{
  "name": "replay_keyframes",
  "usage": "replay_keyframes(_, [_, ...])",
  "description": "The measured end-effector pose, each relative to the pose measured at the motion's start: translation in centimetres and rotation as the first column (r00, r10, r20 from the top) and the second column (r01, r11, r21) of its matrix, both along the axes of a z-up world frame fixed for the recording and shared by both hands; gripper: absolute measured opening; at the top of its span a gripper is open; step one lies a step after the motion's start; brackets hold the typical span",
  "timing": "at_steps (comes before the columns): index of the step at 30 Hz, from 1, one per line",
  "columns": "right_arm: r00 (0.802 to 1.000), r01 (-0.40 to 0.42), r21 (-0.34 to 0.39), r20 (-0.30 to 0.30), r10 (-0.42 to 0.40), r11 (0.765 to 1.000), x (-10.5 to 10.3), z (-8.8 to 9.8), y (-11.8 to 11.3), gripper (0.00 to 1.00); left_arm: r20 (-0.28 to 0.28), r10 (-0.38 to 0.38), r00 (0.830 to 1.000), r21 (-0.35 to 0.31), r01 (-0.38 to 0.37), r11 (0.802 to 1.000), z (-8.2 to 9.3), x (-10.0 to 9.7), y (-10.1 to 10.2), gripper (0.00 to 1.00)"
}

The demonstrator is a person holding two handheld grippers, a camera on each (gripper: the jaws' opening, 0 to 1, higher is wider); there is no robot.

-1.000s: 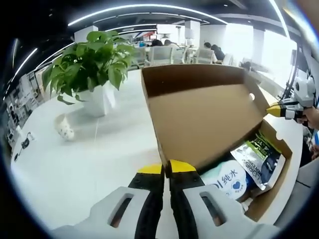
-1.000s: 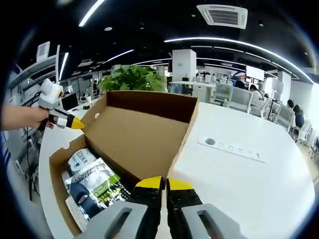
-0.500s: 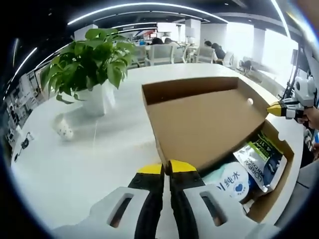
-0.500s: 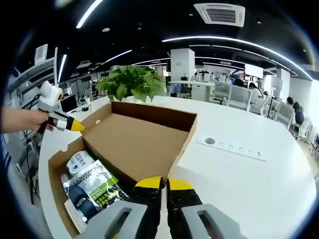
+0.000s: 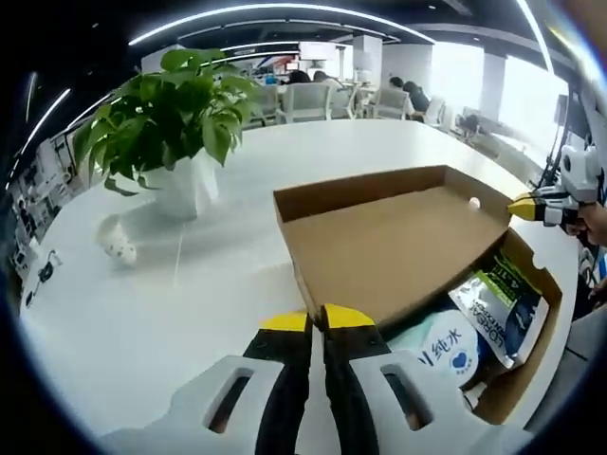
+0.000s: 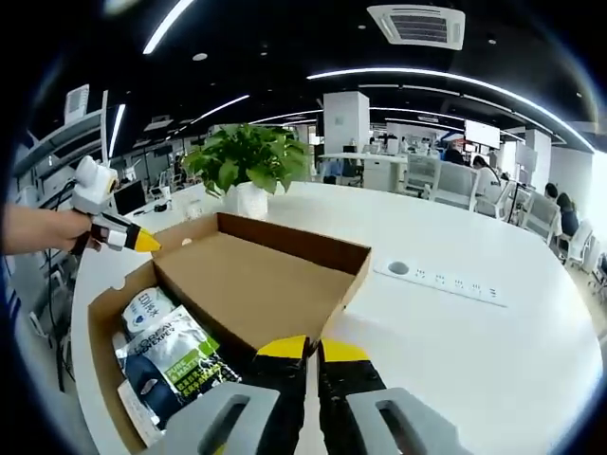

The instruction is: Operate the shoe box by opening the lid, removing the specified soft item, and placing it in the target area until the item is outside and the box remains undamaged.

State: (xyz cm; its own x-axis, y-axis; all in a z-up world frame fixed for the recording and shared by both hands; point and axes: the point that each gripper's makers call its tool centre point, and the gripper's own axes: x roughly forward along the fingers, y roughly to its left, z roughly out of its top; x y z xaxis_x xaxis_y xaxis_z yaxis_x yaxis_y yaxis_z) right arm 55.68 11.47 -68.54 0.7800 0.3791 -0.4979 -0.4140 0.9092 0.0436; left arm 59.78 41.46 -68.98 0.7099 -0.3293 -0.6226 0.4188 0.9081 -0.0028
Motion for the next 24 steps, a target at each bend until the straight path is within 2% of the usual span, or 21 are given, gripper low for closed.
replay_keyframes(24, [1.0,0.007,0.01,-0.01,-0.007,1.0,0.68,-0.78,-0.06,0.0,-0.011,0.004,1.0,-0.012,-0.004,1.0,-0.71,0.04,-0.37,0.03])
